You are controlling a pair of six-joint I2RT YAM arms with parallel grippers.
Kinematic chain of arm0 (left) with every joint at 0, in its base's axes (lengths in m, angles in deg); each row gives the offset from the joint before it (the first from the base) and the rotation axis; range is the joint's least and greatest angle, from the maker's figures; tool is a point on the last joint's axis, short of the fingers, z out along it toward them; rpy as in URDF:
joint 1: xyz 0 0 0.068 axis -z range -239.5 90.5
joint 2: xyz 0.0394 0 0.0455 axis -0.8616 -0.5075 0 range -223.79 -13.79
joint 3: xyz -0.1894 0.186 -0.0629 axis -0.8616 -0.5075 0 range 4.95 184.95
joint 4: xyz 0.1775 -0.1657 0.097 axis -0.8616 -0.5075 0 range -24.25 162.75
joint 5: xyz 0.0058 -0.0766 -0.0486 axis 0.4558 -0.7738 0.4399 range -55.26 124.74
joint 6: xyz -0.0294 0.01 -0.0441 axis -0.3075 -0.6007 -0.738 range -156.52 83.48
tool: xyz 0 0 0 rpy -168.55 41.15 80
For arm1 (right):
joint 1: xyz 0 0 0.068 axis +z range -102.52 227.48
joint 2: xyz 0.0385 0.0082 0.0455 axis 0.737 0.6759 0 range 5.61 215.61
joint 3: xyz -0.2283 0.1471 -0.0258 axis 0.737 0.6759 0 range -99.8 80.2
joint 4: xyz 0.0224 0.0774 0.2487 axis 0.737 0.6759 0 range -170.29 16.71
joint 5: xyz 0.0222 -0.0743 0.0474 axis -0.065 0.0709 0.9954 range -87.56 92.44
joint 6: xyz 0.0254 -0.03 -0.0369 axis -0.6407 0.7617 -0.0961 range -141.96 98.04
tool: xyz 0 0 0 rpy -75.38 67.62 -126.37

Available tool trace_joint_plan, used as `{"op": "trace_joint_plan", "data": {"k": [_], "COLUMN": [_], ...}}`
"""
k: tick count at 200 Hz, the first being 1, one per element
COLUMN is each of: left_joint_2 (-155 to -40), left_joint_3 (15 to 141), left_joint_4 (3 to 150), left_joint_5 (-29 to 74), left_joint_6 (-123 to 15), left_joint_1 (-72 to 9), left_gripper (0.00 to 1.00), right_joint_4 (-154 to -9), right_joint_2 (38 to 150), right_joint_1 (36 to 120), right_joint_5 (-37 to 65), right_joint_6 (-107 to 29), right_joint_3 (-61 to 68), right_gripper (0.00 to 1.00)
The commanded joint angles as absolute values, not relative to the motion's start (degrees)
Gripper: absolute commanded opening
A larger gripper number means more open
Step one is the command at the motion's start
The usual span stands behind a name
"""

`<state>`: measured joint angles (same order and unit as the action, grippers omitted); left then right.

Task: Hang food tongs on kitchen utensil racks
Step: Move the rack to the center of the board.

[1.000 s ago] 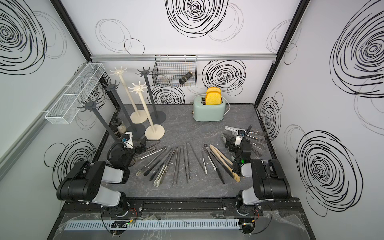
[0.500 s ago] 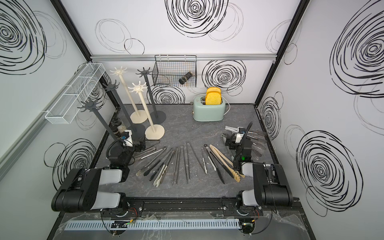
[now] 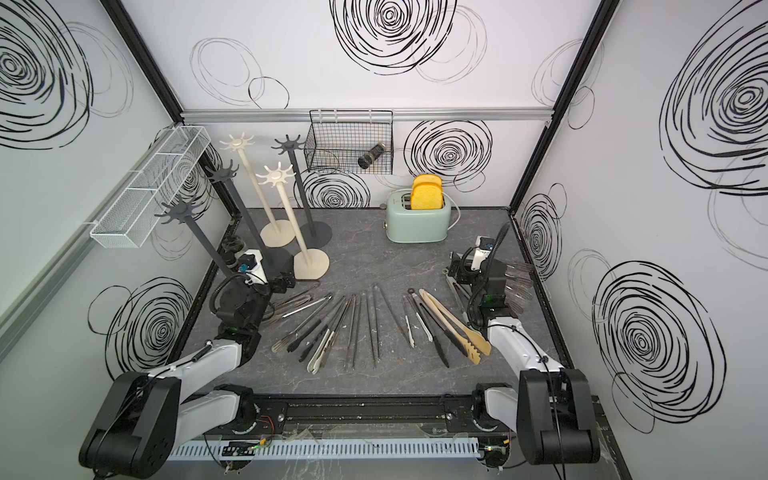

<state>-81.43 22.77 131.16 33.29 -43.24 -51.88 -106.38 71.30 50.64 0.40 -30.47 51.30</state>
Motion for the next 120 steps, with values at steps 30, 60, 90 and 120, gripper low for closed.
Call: {"op": "trace_joint_plan", "data": {"k": [30,60,90,120], "left_joint_2": [-89.78,-95.27,-100.16,-104.01], "left_joint_3": [32.13,37.14,41.95,46.57], "left_joint_4": [137.49,139.72,140.77,139.74], "left_joint_5": [31.68,33.77,34.82,36.85], "left_joint_6": [-45.35,-43.62,-40.77,-39.68], "left_joint_1": [-48.93,-48.85,-49.26,-50.47], "left_gripper": [0.95,0.95,0.96,0.96], "right_joint_4": [-102.62,-103.21,-103.77,-104.02], "right_joint_2": [67.12,67.43,68.49,69.91], "right_joint_1": [50.74,50.64,50.64,50.55], "right_joint_5": [2.87,5.05,6.52,6.48], "right_joint_6": [-30.92,-30.96,-30.9,-30.73], "right_joint_3": [50.67,50.82,50.58,50.32], "right_gripper": [0.98,0.98,0.98,0.98]}}
